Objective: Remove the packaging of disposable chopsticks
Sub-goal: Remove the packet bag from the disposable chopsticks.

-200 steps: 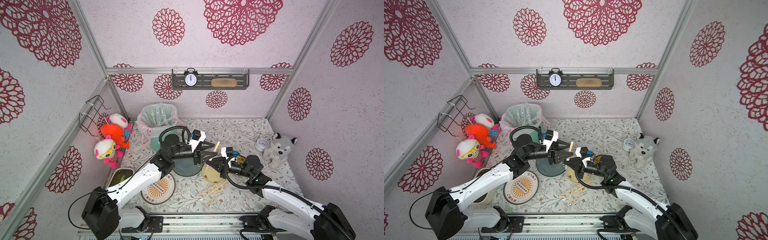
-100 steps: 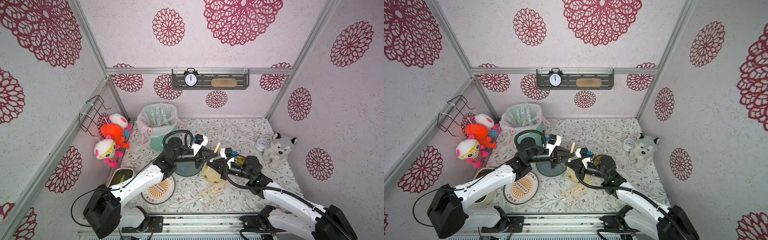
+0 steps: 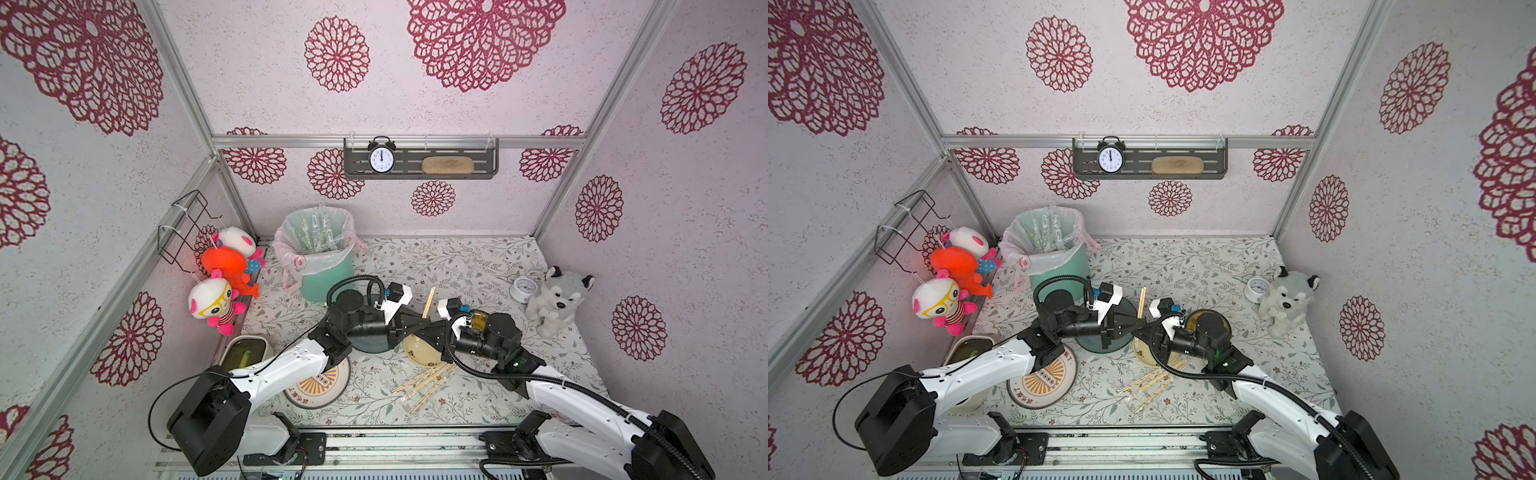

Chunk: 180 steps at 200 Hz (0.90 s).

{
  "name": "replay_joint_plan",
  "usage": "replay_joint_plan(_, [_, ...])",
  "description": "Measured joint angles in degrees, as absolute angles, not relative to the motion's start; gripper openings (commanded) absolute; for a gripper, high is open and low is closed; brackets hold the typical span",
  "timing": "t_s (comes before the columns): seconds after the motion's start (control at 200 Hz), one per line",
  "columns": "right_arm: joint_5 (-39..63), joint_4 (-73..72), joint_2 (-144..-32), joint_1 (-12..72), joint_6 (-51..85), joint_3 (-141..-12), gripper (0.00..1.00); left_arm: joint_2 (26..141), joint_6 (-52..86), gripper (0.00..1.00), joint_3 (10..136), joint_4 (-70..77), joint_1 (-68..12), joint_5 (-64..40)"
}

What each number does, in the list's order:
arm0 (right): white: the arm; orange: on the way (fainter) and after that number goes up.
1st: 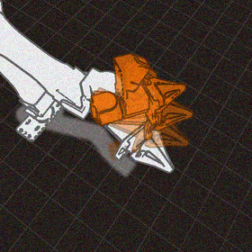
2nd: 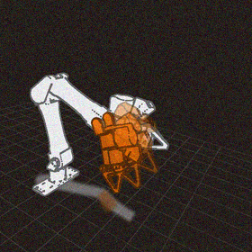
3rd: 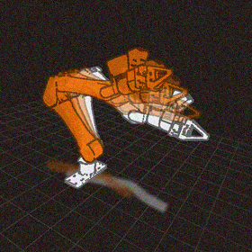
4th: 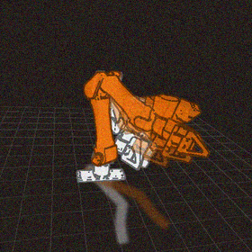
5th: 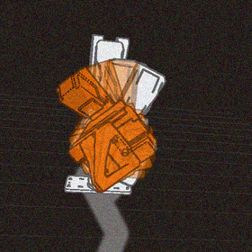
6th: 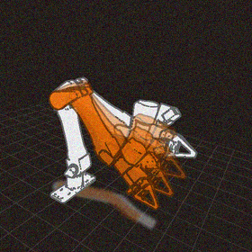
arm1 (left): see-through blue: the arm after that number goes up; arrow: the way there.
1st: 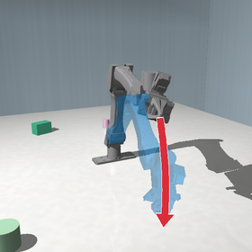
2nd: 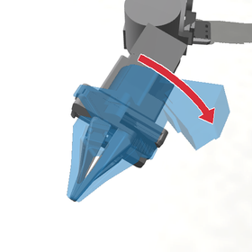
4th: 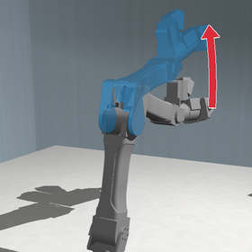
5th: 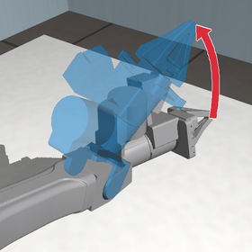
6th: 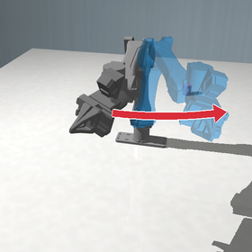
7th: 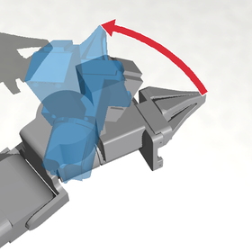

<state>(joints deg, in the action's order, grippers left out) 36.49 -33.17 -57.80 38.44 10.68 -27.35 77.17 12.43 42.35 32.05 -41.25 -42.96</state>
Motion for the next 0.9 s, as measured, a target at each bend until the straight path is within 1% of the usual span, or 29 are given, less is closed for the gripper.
replay_joint_plan(0.185, [36.7,-36.2,-57.9,38.9,10.7,-25.5,0.00,76.1,12.6,0.00,41.2,32.2,-40.9,-42.7])
replay_joint_plan(0.2, [36.7,-36.3,-57.9,38.9,10.7,-25.3,0.05,76.0,12.6,0.00,41.0,32.2,-40.8,-42.6])
replay_joint_plan(0.25, [36.6,-36.6,-57.7,39.0,11.1,-24.7,0.36,76.0,13.2,0.00,40.8,32.2,-40.8,-42.9])
replay_joint_plan(0.265, [36.6,-36.7,-57.6,39.1,11.0,-24.6,0.41,76.1,13.4,0.00,40.8,32.2,-40.7,-42.9])
replay_joint_plan(0.31, [36.1,-37.3,-57.1,39.1,11.1,-24.3,0.44,76.1,13.8,0.00,40.7,31.5,-40.1,-42.9])
replay_joint_plan(0.385, [34.9,-38.3,-55.4,38.8,11.0,-23.8,0.54,76.2,14.2,0.00,40.7,30.1,-38.2,-42.7])
replay_joint_plan(0.425, [34.2,-38.8,-54.3,38.7,10.9,-23.4,0.58,76.2,14.3,0.00,40.8,29.5,-37.4,-42.5])
replay_joint_plan(0.5, [32.9,-39.2,-52.3,38.6,10.3,-22.4,0.63,76.2,14.4,0.00,40.8,28.4,-36.4,-42.2])
replay_joint_plan(0.696, [31.3,-38.7,-49.4,37.7,10.2,-22.0,0.60,77.2,13.4,0.00,41.0,26.7,-36.3,-47.8])
replay_joint_plan(0.816, [32.8,-39.2,-50.8,35.7,10.8,-24.4,0.69,77.2,12.2,0.00,41.0,24.8,-36.4,-50.4])
replay_joint_plan(0.851, [33.4,-39.6,-51.8,35.2,11.1,-25.4,0.75,77.2,12.0,0.00,41.0,24.5,-36.4,-50.9])
replay_joint_plan(0.856, [33.5,-39.7,-51.9,35.2,11.3,-25.5,0.77,77.2,12.0,0.00,41.0,24.5,-36.4,-50.9])
replay_joint_plan(0.866, [33.6,-39.9,-52.3,35.1,11.3,-25.8,0.87,77.2,11.9,0.00,41.0,24.4,-36.4,-51.0])
replay_joint_plan(0.871, [33.7,-39.9,-52.4,35.0,11.2,-25.9,0.90,77.2,11.9,0.00,41.0,24.4,-36.4,-51.1])
replay_joint_plan(0.891, [34.4,-40.4,-53.3,34.9,12.0,-26.4,0.97,77.2,11.9,0.00,41.0,24.3,-36.4,-51.3])
replay_joint_plan(0.901, [34.6,-40.7,-53.6,34.8,11.8,-26.7,0.98,77.2,11.9,0.00,41.0,24.3,-36.4,-51.4])
